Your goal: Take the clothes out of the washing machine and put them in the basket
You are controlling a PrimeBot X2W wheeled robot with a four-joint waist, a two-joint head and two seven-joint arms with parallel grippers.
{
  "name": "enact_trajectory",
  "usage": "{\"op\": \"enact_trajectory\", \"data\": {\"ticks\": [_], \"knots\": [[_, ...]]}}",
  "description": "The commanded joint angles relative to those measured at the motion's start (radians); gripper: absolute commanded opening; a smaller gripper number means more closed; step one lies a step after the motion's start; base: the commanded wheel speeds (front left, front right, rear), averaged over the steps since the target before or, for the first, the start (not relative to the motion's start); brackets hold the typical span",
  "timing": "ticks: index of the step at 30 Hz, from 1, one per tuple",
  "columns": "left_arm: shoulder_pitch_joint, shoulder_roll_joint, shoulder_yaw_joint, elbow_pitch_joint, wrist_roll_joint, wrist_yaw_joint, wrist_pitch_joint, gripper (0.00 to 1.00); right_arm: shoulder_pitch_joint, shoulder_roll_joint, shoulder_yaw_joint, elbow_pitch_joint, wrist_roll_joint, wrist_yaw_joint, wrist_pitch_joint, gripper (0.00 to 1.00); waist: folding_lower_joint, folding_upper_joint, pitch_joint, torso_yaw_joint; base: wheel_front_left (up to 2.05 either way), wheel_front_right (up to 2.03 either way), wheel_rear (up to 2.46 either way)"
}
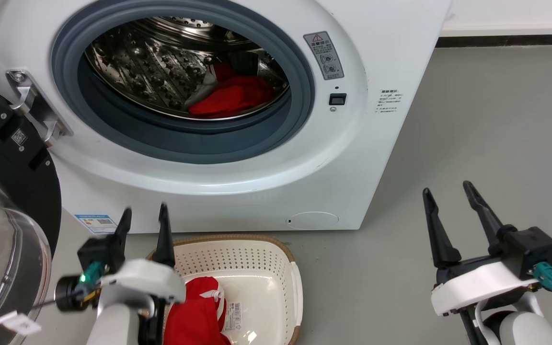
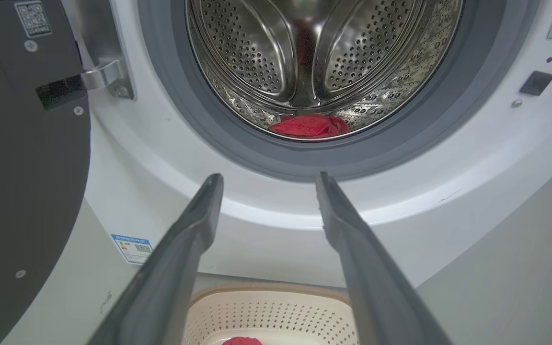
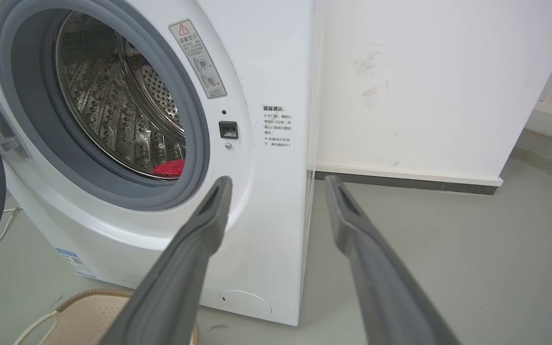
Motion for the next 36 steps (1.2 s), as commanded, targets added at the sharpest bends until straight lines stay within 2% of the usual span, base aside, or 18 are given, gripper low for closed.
{"op": "enact_trajectory", "data": {"ticks": [1,7,14,23,30,36], "knots": [[-0.026,-0.002,-0.003,-0.01,0.005,-0.006,-0.003,1.0,0.006,0.001,-0.004,-0.01,-0.002,0.0,0.004,1.0,0.0003,0.0,0.002,0.002,0.0,0.0,0.0],[-0.174,-0.002,-0.025,0.024,0.015,-0.025,-0.002,1.0,-0.011,0.0,-0.01,-0.052,-0.008,0.0,0.017,1.0,0.0003,0.0,0.039,0.002,0.0,0.0,0.0],[-0.432,0.038,-0.035,0.184,0.028,-0.037,-0.002,1.0,-0.056,0.0,0.017,-0.1,0.004,0.0,0.016,1.0,0.0003,0.0,0.145,-0.043,0.0,0.0,0.0],[-0.756,0.143,-0.048,0.432,0.05,-0.041,0.043,1.0,-0.138,0.001,0.065,-0.098,0.05,0.0,-0.033,1.0,0.0003,0.0,0.35,-0.157,0.0,0.0,0.0],[-0.979,0.243,-0.086,0.566,0.079,-0.054,0.148,1.0,-0.194,0.001,0.111,-0.048,0.111,0.0,-0.105,1.0,0.0003,0.0,0.508,-0.243,0.0,0.0,0.0],[-1.129,0.317,-0.125,0.645,0.089,-0.065,0.268,1.0,-0.216,0.001,0.166,0.005,0.166,0.0,-0.146,1.0,0.0003,0.0,0.58,-0.312,0.0,0.0,0.0]]}}
